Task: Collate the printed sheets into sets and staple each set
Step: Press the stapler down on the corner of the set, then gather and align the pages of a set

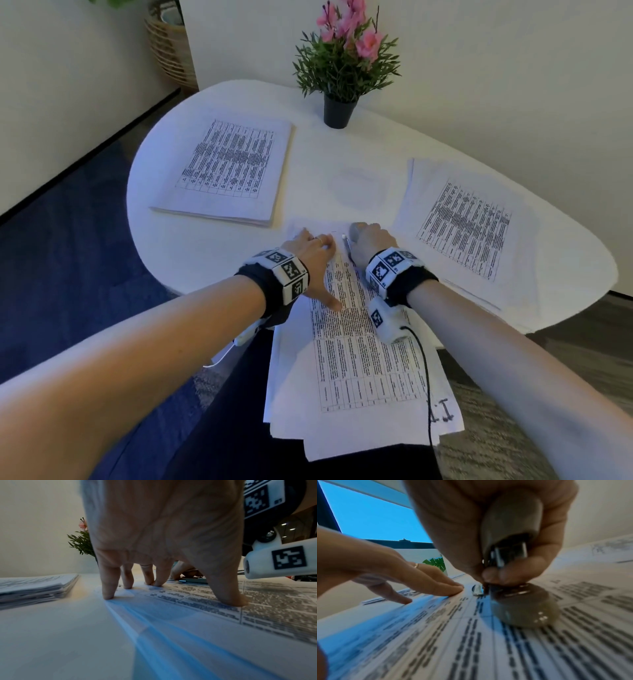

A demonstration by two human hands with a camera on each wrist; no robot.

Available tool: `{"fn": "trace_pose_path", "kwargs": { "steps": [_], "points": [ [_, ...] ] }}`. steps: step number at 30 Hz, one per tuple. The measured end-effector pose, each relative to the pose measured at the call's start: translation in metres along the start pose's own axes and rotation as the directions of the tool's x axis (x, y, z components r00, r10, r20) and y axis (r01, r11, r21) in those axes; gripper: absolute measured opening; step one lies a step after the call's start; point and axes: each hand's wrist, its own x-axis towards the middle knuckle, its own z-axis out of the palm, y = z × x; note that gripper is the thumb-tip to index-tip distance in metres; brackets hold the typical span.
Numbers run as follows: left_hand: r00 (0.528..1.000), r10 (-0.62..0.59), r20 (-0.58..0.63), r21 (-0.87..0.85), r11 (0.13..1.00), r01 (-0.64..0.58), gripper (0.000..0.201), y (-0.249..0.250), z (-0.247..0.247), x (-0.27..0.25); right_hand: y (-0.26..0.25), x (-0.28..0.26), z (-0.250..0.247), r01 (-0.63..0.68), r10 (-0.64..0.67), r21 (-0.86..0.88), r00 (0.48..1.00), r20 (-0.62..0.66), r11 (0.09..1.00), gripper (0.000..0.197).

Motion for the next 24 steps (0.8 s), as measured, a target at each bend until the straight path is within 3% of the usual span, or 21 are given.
{"fn": "trace_pose_path", "kwargs": {
  "steps": [3, 7, 8, 11, 14, 19, 24],
  "points": [
    [1.000, 0.002, -0.009, 0.017, 1.000, -0.002, 0.125, -0.001, 0.001, 0.000, 0.001, 0.001, -0.002, -0.009, 0.008, -0.015, 0.999, -0.034, 1.000, 0.036],
    [1.000, -0.001, 0.003, 0.041, 0.999, 0.000, 0.127, 0.000, 0.000, 0.000, 0.011, 0.010, -0.010, 0.124, -0.144, -0.245, 0.987, -0.065, 0.962, 0.036],
    [1.000, -0.005, 0.001, 0.040, 0.999, 0.005, 0.127, 0.000, 0.000, 0.001, 0.009, 0.009, -0.011, 0.134, -0.157, -0.247, 0.985, -0.075, 0.960, 0.035],
    [1.000, -0.017, 0.000, 0.025, 1.000, 0.017, 0.125, 0.000, 0.000, 0.000, -0.003, 0.003, -0.007, 0.025, -0.029, -0.046, 0.996, -0.078, 0.999, 0.030],
    [1.000, -0.025, 0.002, 0.028, 0.999, 0.025, 0.124, 0.001, 0.000, 0.000, -0.015, 0.004, -0.008, -0.077, 0.085, 0.110, 0.994, -0.071, 0.991, 0.037],
    [1.000, -0.007, -0.002, 0.000, 1.000, 0.007, 0.124, -0.002, 0.003, -0.001, -0.018, 0.014, -0.016, -0.018, 0.021, 0.103, 0.999, -0.028, 0.994, 0.047],
    [1.000, 0.010, -0.007, -0.123, 0.992, -0.011, 0.123, -0.014, 0.007, 0.001, -0.004, 0.010, -0.002, 0.066, -0.070, -0.069, 0.996, -0.047, 0.995, 0.044]
  ]
}}
